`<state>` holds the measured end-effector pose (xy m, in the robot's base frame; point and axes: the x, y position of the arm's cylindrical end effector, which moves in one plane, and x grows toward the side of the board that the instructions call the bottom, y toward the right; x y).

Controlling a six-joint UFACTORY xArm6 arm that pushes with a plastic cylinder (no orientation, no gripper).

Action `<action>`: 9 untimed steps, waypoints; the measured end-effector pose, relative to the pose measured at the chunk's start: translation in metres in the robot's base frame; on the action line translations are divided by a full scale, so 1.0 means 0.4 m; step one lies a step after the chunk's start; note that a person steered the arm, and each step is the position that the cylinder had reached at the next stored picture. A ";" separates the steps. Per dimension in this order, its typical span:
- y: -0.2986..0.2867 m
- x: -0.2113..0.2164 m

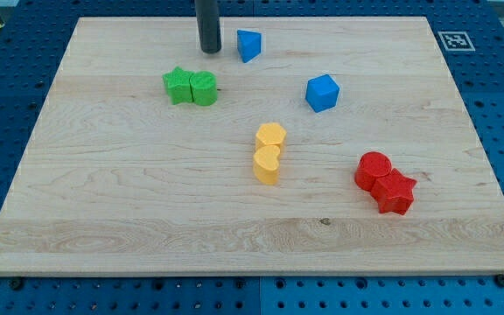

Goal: Move the blue triangle closer to the blue cube

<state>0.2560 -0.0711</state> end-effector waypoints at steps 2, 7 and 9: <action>0.014 -0.100; 0.147 0.000; 0.247 0.021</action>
<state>0.2645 0.0277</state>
